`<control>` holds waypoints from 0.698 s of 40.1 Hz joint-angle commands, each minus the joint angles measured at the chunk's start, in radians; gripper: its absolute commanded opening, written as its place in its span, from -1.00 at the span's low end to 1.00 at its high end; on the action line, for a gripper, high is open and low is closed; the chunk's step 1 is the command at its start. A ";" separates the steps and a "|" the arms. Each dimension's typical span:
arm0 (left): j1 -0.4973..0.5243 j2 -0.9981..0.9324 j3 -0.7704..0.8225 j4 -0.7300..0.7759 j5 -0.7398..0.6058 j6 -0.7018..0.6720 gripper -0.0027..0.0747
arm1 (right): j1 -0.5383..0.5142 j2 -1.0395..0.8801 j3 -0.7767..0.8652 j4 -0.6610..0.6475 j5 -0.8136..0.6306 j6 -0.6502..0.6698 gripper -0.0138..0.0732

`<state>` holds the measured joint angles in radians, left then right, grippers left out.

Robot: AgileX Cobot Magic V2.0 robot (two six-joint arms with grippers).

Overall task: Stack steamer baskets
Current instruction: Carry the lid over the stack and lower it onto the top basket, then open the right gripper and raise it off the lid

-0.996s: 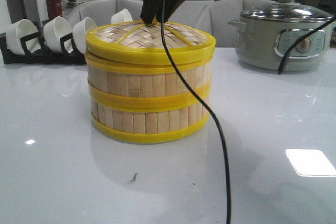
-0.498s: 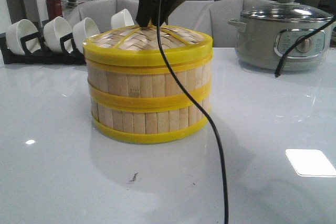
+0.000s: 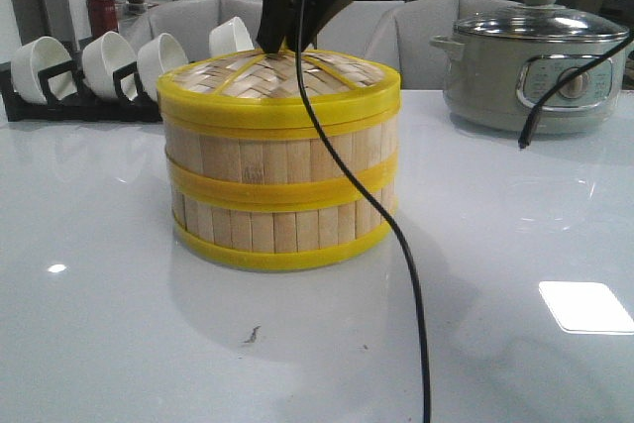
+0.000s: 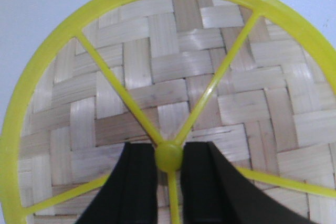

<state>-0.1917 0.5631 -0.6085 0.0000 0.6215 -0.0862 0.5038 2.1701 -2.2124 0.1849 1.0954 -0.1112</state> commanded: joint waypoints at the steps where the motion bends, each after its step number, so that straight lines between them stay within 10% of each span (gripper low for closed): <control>1: -0.008 0.002 -0.030 0.000 -0.078 -0.011 -0.69 | -0.001 -0.065 -0.035 0.019 -0.076 -0.006 0.08; 28: -0.008 0.002 -0.030 0.000 -0.078 -0.011 -0.69 | -0.167 -0.376 0.228 -0.041 -0.301 -0.005 0.21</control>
<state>-0.1917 0.5631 -0.6085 0.0000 0.6215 -0.0862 0.3773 1.9488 -2.0530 0.1428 0.9265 -0.1112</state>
